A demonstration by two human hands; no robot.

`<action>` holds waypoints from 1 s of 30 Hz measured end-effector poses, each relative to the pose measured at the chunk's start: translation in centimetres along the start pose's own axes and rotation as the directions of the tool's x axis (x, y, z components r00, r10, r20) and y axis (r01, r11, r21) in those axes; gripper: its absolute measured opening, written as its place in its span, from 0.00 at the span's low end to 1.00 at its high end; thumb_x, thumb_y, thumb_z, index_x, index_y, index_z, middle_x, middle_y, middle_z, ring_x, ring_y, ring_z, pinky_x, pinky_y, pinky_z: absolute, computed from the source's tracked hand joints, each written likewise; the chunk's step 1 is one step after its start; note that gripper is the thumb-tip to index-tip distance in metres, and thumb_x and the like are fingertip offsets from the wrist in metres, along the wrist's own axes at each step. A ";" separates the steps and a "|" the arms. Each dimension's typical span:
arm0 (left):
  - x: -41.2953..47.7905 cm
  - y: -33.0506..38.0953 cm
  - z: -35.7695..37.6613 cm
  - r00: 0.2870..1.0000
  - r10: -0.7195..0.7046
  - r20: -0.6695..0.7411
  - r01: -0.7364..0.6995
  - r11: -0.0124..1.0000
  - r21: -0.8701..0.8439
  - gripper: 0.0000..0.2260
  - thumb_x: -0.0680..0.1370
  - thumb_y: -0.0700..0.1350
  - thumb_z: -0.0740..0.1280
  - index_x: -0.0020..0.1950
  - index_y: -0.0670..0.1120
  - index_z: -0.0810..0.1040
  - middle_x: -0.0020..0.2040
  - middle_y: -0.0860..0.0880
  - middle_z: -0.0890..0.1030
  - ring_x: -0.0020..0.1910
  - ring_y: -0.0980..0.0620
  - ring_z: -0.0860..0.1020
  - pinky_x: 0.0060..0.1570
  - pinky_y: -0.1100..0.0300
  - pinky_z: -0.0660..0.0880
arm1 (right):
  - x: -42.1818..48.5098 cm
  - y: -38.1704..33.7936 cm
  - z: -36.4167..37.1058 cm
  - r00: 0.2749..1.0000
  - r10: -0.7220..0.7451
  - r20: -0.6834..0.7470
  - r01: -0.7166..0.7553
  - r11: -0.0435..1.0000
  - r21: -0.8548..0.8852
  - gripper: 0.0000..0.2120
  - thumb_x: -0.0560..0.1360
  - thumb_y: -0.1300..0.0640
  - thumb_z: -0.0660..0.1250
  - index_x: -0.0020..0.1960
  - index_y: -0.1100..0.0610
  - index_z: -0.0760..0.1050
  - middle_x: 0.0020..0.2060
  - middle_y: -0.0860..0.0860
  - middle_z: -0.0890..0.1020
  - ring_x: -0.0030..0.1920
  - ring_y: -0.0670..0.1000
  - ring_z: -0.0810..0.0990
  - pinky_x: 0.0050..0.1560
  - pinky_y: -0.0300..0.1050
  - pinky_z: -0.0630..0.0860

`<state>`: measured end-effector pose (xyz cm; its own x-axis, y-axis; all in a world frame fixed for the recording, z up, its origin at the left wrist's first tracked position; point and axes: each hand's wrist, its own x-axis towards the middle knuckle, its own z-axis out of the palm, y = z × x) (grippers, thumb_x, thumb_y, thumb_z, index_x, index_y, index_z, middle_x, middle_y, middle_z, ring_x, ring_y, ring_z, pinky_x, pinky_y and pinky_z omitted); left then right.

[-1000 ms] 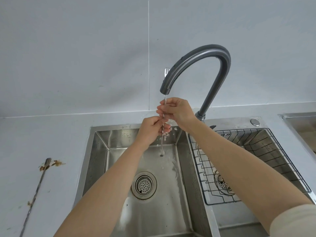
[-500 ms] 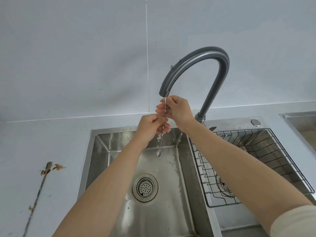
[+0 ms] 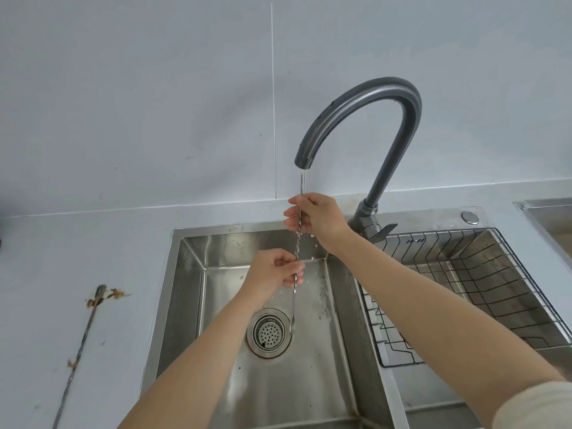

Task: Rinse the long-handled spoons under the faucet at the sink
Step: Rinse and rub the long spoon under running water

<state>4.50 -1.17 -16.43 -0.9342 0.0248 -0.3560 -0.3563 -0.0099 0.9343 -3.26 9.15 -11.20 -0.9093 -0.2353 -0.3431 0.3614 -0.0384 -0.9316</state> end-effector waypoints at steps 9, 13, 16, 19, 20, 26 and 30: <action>-1.5 -2.0 -0.1 0.999 0.033 -0.042 -0.027 0.991 0.132 0.08 0.70 0.33 0.70 0.34 0.41 0.76 0.20 0.55 0.78 0.21 0.63 0.75 0.26 0.72 0.73 | -0.2 0.0 0.8 1.000 0.017 -0.001 -0.017 0.998 0.056 0.07 0.80 0.62 0.54 0.50 0.62 0.71 0.34 0.55 0.78 0.26 0.47 0.79 0.35 0.40 0.80; -1.7 -2.6 -0.1 0.996 0.060 -0.073 -0.044 0.979 0.200 0.08 0.69 0.35 0.71 0.33 0.44 0.76 0.25 0.53 0.78 0.21 0.64 0.75 0.28 0.72 0.74 | -0.5 0.0 0.9 0.999 0.030 -0.018 -0.030 1.000 0.001 0.12 0.80 0.57 0.55 0.40 0.59 0.71 0.31 0.54 0.78 0.23 0.45 0.79 0.33 0.40 0.79; -2.0 -3.1 -0.2 0.993 0.072 -0.090 -0.047 0.965 0.257 0.09 0.70 0.36 0.71 0.33 0.46 0.75 0.29 0.50 0.77 0.23 0.64 0.75 0.30 0.72 0.74 | -0.5 0.3 0.6 0.998 0.056 -0.028 -0.056 0.998 -0.024 0.15 0.80 0.53 0.57 0.37 0.58 0.71 0.31 0.54 0.78 0.24 0.47 0.80 0.32 0.41 0.79; -2.3 -3.5 -0.4 0.991 0.083 -0.106 -0.053 0.965 0.256 0.09 0.71 0.37 0.71 0.34 0.45 0.74 0.29 0.49 0.78 0.23 0.63 0.76 0.30 0.73 0.74 | -0.4 0.6 0.4 0.997 0.069 -0.019 -0.070 0.993 -0.098 0.16 0.80 0.52 0.56 0.38 0.58 0.72 0.34 0.54 0.78 0.30 0.50 0.79 0.35 0.42 0.79; -2.3 -3.6 -0.4 0.991 0.084 -0.107 -0.054 0.964 0.260 0.08 0.71 0.37 0.71 0.34 0.45 0.75 0.30 0.49 0.78 0.24 0.63 0.76 0.30 0.72 0.75 | -0.4 0.6 0.4 0.997 0.074 -0.015 -0.075 0.991 -0.111 0.16 0.80 0.52 0.56 0.39 0.58 0.72 0.34 0.54 0.78 0.31 0.51 0.78 0.36 0.43 0.78; -1.7 -4.8 0.9 0.992 0.040 -0.122 -0.016 0.980 0.197 0.11 0.72 0.36 0.69 0.32 0.46 0.73 0.29 0.49 0.77 0.23 0.61 0.75 0.30 0.67 0.74 | -0.7 2.0 0.1 0.981 0.192 0.033 -0.176 0.945 -0.275 0.11 0.80 0.55 0.57 0.58 0.59 0.71 0.35 0.52 0.78 0.32 0.50 0.77 0.34 0.42 0.78; -1.4 -6.9 2.2 0.992 -0.023 -0.121 0.044 0.984 0.172 0.12 0.72 0.34 0.68 0.31 0.45 0.72 0.29 0.48 0.76 0.20 0.64 0.74 0.26 0.72 0.73 | -2.1 5.7 -1.4 0.955 0.295 0.023 -0.241 0.820 -0.519 0.19 0.75 0.68 0.62 0.66 0.61 0.68 0.36 0.51 0.76 0.30 0.48 0.76 0.31 0.38 0.79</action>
<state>8.34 1.02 -22.31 -0.9212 -0.0960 -0.3770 -0.3882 0.1630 0.9070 0.40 10.76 -15.94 -0.7572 -0.2588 -0.5997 0.4083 0.5290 -0.7439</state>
